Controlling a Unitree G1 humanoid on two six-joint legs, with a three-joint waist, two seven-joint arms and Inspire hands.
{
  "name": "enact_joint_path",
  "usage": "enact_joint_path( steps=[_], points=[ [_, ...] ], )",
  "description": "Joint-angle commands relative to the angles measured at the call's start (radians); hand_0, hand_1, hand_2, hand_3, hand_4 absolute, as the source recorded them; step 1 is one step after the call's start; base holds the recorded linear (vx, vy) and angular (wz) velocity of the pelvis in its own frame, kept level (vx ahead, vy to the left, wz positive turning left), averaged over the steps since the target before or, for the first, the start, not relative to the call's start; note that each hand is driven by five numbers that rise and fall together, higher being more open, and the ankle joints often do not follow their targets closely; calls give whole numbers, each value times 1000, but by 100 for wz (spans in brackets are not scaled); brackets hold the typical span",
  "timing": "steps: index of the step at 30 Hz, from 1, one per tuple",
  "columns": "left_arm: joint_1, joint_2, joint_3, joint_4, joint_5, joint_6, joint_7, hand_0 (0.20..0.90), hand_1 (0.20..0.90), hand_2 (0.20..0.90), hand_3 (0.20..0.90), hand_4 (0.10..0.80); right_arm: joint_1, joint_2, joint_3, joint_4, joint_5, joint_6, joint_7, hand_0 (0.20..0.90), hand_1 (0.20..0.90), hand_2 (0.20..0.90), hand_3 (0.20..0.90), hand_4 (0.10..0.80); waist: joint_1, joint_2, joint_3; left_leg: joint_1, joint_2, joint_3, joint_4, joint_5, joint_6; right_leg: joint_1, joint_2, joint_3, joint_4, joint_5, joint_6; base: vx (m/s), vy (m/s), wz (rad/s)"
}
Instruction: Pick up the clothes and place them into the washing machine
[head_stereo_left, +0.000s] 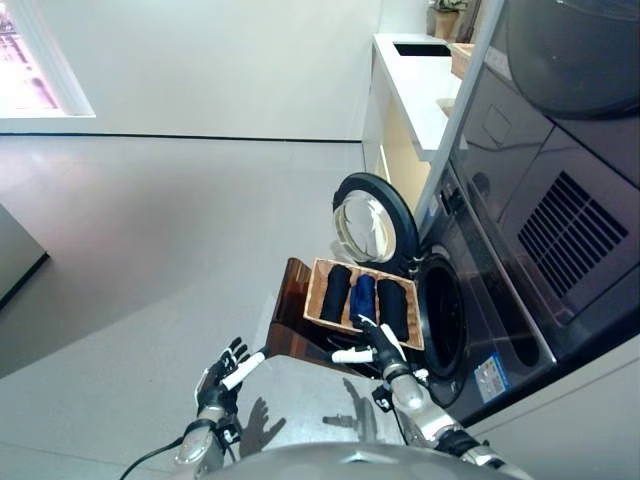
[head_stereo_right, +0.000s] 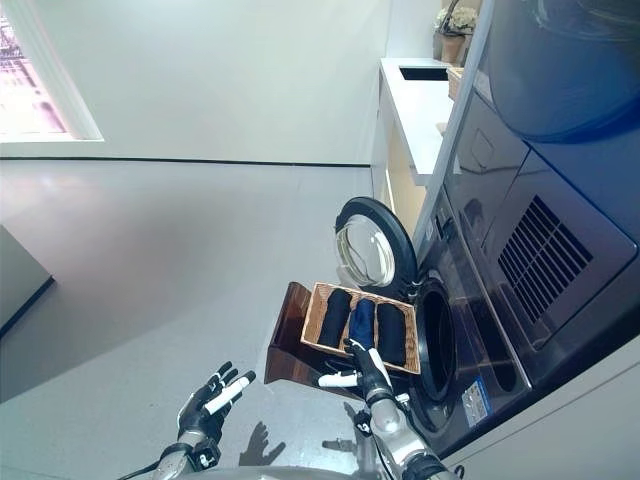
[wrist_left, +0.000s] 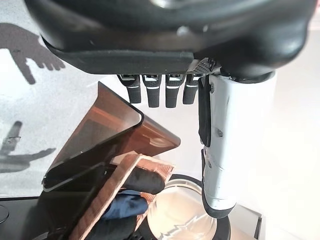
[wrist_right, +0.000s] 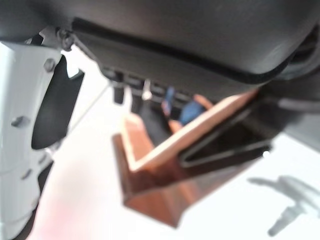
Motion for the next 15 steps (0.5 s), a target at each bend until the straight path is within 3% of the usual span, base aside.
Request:
enact_joint_path(
  steps=[1, 7, 12, 15],
  points=[
    [-108, 22, -3, -30, 18, -75, -8, 900, 900, 900, 900, 800, -137, 15, -39, -33, 25, -66, -7, 900, 900, 900, 900, 800, 14, -32, 22, 42, -58, -58, -2, -62, 16, 26, -40, 6, 2, 16, 26, 0, 0, 0],
    [-106, 16, -1, -35, 15, -72, -7, 900, 900, 900, 900, 800, -118, 12, -61, -48, 54, -73, -8, 900, 900, 900, 900, 800, 16, -41, 32, 40, -67, -54, 29, -77, 27, 24, -51, 16, 19, 16, 31, -9, 4, 0],
    [-139, 20, -9, -47, 12, -78, -4, 900, 900, 900, 900, 800, -131, 1, -80, -62, 80, -78, -2, 900, 900, 900, 900, 800, 15, -49, 70, -45, -110, -52, 179, -136, 59, -43, -91, 54, 159, 16, 35, -75, 68, 0],
    [-161, 20, -14, -40, 16, -78, -3, 900, 900, 900, 900, 800, -134, -11, -93, -67, 86, -75, 1, 900, 900, 900, 900, 800, 0, -40, 86, -43, -141, -57, 195, -148, 84, -137, -122, 85, 335, 99, 38, -42, 188, 6]
  ],
)
